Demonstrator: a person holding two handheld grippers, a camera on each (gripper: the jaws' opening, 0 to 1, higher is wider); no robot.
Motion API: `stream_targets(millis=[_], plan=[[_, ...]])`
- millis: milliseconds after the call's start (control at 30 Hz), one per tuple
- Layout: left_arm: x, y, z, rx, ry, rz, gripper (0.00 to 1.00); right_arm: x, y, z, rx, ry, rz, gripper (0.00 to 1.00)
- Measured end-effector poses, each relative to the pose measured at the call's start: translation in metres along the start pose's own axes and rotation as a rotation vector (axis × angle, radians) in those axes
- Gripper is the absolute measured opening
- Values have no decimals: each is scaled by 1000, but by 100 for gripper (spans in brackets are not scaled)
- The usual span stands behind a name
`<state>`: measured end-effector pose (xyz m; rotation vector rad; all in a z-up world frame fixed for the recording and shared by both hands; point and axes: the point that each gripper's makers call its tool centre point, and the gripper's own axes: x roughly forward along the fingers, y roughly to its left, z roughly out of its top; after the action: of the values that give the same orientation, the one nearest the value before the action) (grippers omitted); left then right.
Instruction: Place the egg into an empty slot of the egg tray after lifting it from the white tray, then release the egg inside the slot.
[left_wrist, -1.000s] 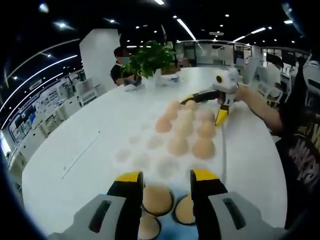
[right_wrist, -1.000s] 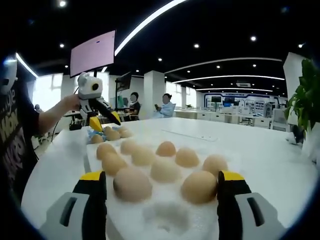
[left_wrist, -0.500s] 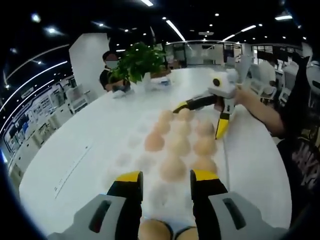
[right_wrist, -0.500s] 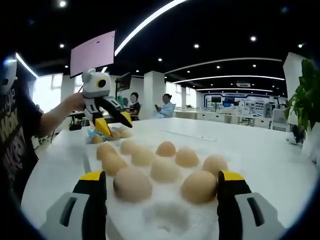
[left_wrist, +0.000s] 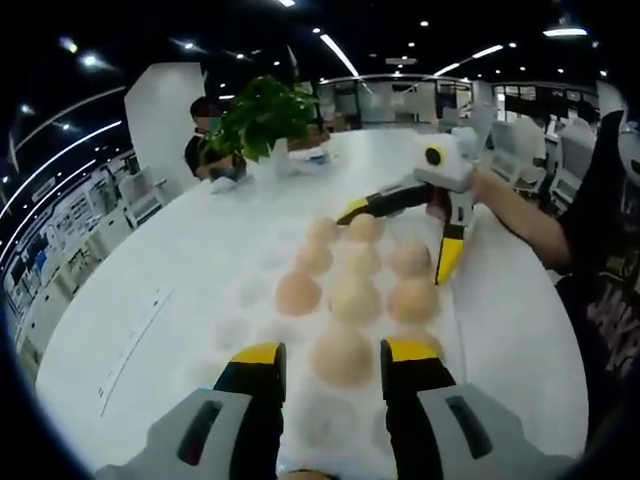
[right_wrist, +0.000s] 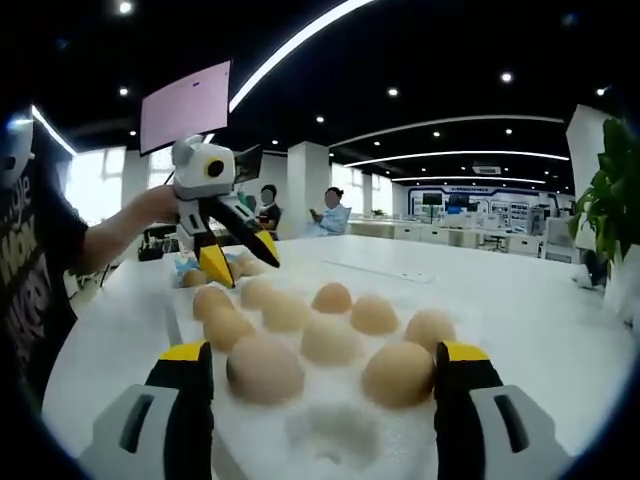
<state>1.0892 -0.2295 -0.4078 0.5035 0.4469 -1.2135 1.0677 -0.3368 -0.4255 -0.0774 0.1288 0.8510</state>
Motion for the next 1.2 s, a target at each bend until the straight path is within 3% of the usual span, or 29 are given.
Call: stream_targets(millis=[267,333,367,400,433,833,1200], plan=[[14,-2,-7,17,50,-6,39,0,0,0,0,0,0,96],[18,-5,-17,41,101,-12,37,0,0,0,0,-1,0,96],[18,-12,-12,12,70,-54,32,0,0,0,0,-1,-1,96],[17,-17,-15,6,86,-79,26,0,0,0,0,-1,-1,96],[17,-9,-13,25,77,-34,26,0,0,0,0,-1,-1,96],[16,-26,-13,-7,66,-64,26,0,1,1,1,-4,-2,96],[19,-23,-13,-49,37,-67,26,-1,2,1,1,-8,-5,96]])
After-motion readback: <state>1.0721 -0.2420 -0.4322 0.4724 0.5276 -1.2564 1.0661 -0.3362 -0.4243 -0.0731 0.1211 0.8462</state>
